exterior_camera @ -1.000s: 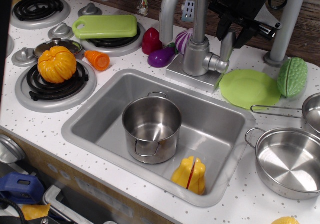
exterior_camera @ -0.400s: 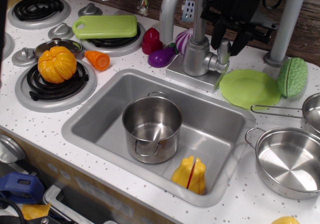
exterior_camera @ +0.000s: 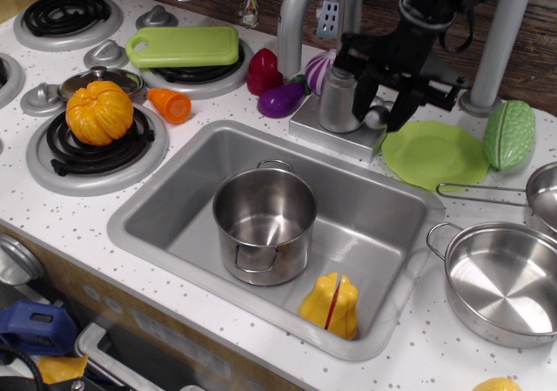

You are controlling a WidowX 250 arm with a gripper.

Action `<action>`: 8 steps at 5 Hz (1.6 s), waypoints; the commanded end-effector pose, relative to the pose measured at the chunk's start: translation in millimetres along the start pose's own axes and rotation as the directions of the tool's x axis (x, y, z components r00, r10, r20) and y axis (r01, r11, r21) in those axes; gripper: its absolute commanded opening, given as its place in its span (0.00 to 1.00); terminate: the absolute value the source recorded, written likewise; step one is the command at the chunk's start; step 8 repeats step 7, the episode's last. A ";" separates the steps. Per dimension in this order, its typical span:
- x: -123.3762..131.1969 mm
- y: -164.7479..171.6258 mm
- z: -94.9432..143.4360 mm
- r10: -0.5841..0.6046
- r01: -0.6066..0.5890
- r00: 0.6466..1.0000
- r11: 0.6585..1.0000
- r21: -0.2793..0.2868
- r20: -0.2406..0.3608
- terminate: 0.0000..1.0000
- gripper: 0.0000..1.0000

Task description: Turn lever vertical to front

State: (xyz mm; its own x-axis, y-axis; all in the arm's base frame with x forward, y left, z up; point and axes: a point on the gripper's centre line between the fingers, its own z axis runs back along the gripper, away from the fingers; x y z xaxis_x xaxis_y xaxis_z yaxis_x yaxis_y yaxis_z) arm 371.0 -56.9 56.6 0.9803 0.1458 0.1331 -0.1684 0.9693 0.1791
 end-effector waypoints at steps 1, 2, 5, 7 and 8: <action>-8.5 -9.2 8.4 -0.004 0.008 0.997 0.999 -0.048 0.082 0.00 0.00; -12.5 -7.7 -3.0 -0.009 0.014 0.996 0.998 -0.058 0.091 0.00 0.00; -12.3 -3.2 26.2 -0.037 0.038 0.999 0.998 -0.045 0.030 0.00 1.00; -12.3 -3.2 26.2 -0.037 0.038 0.999 0.998 -0.045 0.030 1.00 1.00; -12.3 -3.2 26.2 -0.037 0.038 0.999 0.998 -0.045 0.030 1.00 1.00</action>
